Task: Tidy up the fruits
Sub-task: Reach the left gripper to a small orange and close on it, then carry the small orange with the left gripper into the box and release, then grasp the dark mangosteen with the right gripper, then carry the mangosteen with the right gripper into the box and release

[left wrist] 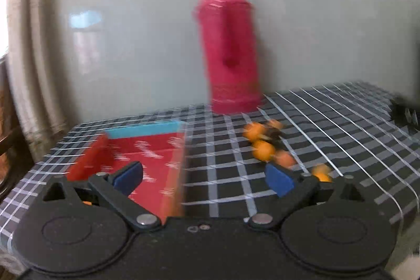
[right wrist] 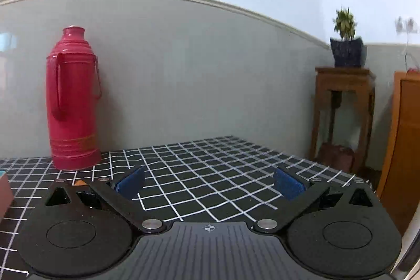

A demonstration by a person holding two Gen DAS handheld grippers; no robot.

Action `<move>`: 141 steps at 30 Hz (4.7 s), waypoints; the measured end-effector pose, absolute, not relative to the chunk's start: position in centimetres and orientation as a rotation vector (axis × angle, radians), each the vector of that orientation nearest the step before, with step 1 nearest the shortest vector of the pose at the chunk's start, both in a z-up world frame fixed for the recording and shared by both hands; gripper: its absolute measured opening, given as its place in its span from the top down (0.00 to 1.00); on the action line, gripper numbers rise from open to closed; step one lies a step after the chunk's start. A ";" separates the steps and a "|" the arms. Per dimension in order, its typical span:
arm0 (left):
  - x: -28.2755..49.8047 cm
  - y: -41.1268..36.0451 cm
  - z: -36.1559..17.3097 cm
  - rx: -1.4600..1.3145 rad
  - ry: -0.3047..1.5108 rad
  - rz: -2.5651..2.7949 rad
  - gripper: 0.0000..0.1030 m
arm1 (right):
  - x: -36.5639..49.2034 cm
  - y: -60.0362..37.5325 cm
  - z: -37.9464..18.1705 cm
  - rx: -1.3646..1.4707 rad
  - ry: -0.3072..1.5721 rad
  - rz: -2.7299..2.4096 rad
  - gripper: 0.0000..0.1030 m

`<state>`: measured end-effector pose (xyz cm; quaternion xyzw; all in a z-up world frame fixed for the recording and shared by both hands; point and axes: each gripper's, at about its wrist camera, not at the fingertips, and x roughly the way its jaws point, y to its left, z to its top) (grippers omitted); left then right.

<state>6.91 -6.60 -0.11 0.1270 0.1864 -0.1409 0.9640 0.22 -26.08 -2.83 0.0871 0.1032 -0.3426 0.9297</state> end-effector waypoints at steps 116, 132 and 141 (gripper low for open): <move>11.6 12.8 2.9 -0.038 0.482 0.351 0.06 | 9.8 -17.3 -7.3 0.205 0.513 -0.126 0.34; 11.8 14.8 2.6 -0.097 0.525 0.402 0.06 | 9.9 -17.4 -7.7 0.280 0.510 -0.079 0.63; 11.8 16.1 2.4 -0.134 0.546 0.442 0.06 | 7.8 -14.6 -4.3 0.319 0.301 0.205 0.63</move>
